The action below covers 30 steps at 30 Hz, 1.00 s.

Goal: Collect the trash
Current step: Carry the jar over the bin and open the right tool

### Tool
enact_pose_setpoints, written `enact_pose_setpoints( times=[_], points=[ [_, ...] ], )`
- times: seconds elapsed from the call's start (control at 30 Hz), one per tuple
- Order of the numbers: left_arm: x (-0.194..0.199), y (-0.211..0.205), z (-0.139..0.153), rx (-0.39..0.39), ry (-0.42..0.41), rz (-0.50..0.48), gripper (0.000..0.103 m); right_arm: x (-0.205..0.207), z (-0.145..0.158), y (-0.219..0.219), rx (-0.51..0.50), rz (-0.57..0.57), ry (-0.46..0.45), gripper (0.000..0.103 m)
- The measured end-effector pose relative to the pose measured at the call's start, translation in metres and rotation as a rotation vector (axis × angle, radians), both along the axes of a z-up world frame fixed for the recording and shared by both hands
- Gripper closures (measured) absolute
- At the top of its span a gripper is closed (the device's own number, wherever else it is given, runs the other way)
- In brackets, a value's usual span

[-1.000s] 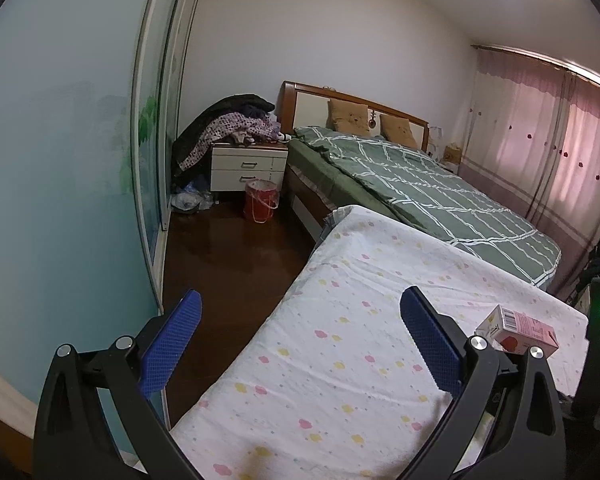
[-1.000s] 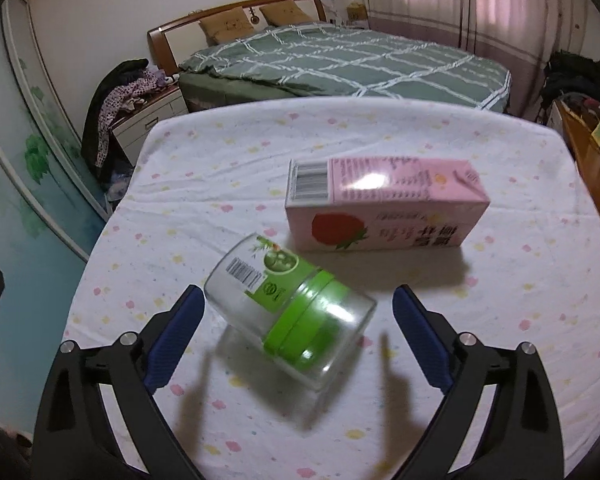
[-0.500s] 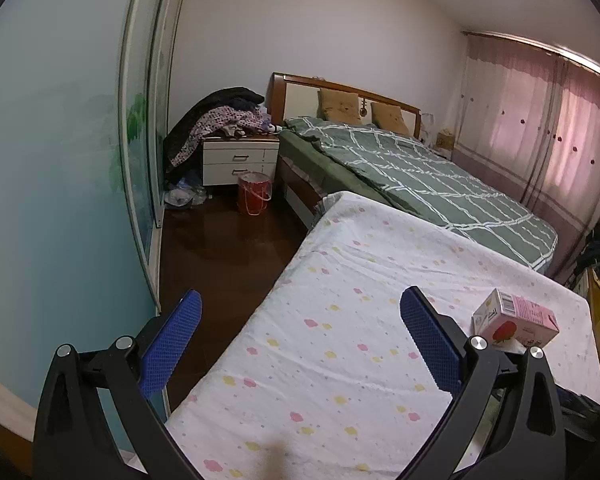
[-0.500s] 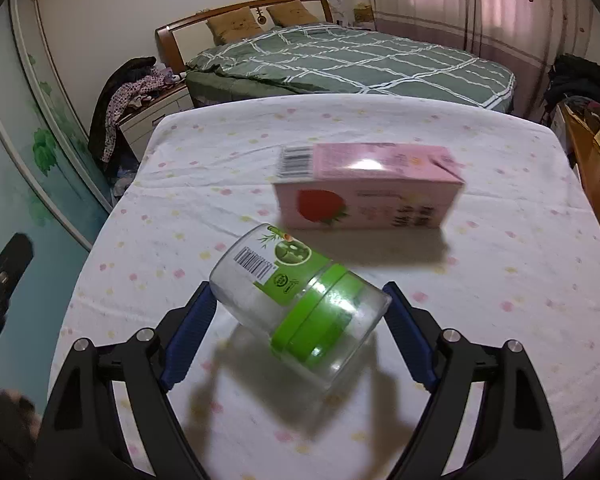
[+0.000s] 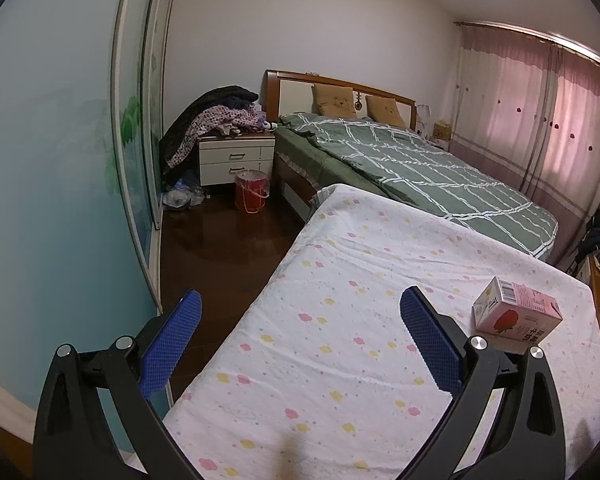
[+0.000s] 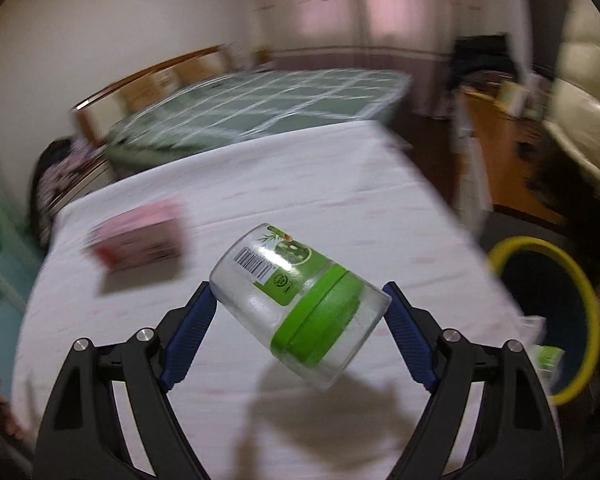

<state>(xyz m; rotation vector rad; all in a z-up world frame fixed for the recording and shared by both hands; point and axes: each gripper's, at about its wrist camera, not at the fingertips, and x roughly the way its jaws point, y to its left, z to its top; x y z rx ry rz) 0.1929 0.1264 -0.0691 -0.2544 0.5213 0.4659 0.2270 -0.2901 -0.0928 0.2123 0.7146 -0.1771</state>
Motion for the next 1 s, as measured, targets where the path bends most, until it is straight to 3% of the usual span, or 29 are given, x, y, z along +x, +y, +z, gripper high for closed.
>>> enact_pose_setpoints(
  times=[0.33, 0.43, 0.7, 1.0],
  points=[
    [0.002, -0.007, -0.002, 0.022, 0.007, -0.013, 0.005, -0.032, -0.028, -0.125, 0.012, -0.370, 0.031, 0.023],
    [0.003, -0.009, -0.003, 0.030, 0.011, -0.017, 0.005, -0.040, -0.036, -0.152, 0.086, -0.441, 0.046, 0.023],
    [0.006, -0.011, -0.005, 0.028, 0.030, -0.039, 0.005, -0.043, -0.047, -0.174, 0.142, -0.525, 0.082, 0.023],
    [0.007, -0.012, -0.005, 0.030, 0.034, -0.046, 0.005, -0.040, -0.040, -0.172, 0.109, -0.545, 0.065, 0.019]
  ],
)
